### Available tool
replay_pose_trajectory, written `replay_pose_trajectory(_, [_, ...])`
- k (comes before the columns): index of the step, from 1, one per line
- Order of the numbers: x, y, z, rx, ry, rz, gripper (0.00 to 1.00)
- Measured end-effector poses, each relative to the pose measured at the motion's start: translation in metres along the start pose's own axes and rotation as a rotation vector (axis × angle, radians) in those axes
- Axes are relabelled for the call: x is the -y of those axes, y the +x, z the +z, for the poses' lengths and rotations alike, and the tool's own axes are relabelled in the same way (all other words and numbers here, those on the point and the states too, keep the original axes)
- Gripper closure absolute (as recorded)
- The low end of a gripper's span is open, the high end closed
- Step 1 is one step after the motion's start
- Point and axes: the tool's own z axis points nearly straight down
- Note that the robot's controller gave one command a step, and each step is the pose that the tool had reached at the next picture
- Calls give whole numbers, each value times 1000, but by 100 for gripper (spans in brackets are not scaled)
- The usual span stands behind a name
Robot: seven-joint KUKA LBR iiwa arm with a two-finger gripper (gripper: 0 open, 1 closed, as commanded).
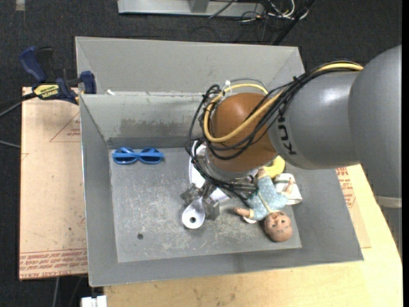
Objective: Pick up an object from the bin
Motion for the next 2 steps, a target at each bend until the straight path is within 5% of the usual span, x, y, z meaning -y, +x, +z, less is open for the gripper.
replay_pose_trajectory(1, [0,0,0,0,0,0,100])
replay_pose_trajectory(2, [-7,6,-171,6,2,-10,100])
